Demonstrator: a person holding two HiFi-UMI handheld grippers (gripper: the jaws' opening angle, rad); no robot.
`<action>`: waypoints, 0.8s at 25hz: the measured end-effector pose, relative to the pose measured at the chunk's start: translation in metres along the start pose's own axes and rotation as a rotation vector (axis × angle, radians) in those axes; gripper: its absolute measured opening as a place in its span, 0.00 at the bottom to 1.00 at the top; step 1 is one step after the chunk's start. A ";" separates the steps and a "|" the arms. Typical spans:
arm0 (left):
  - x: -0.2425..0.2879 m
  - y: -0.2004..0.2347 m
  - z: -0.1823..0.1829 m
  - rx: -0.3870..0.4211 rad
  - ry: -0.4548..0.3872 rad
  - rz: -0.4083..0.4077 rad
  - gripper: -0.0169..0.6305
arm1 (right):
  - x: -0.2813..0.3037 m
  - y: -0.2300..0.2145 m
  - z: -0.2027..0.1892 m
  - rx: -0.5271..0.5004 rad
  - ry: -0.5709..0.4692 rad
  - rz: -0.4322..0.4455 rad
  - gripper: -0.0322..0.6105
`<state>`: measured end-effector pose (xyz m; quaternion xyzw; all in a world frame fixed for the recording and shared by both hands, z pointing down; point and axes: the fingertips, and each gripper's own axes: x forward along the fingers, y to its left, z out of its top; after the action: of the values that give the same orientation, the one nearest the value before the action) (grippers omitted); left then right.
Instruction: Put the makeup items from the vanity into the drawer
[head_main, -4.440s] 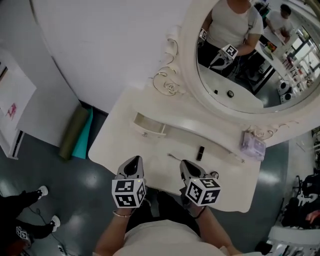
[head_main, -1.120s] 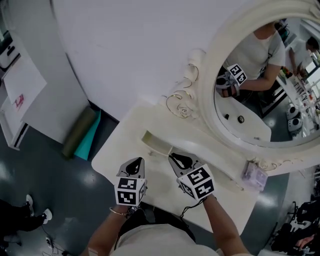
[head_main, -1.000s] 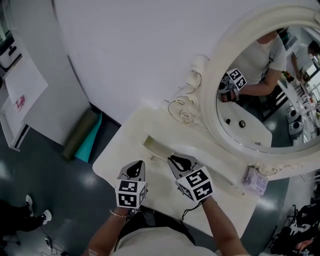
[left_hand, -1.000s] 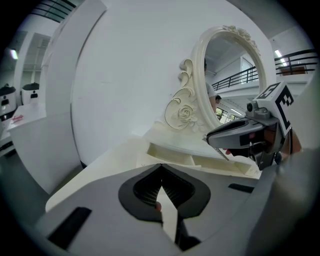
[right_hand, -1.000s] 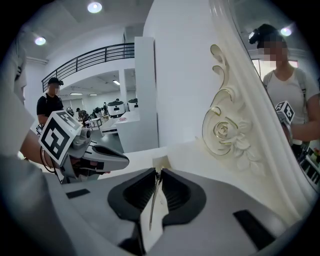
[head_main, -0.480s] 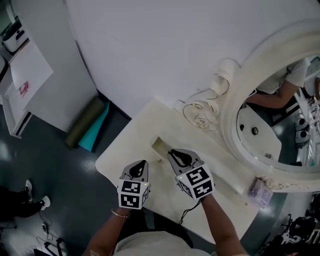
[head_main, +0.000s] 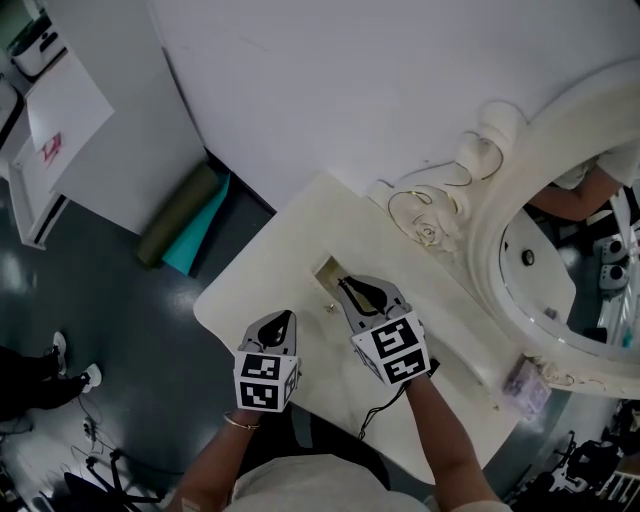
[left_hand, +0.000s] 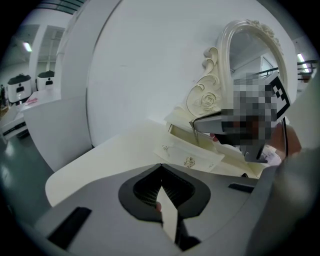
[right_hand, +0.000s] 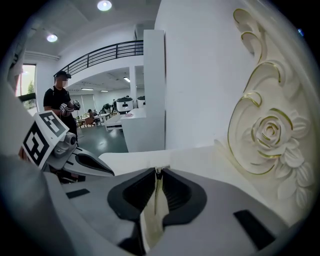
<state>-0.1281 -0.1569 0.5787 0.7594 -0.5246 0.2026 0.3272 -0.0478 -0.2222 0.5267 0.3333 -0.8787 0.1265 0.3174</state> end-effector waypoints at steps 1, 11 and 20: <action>0.000 0.001 -0.001 -0.005 0.001 0.004 0.04 | 0.000 -0.001 0.000 0.002 -0.002 -0.003 0.14; -0.005 0.004 -0.005 -0.023 -0.001 0.020 0.04 | -0.004 -0.004 -0.001 0.029 -0.013 -0.013 0.18; -0.008 -0.003 -0.005 -0.008 -0.008 0.003 0.04 | -0.018 -0.007 -0.007 0.071 -0.020 -0.045 0.18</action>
<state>-0.1284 -0.1474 0.5759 0.7581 -0.5280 0.1980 0.3276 -0.0293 -0.2158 0.5203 0.3654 -0.8690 0.1473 0.2993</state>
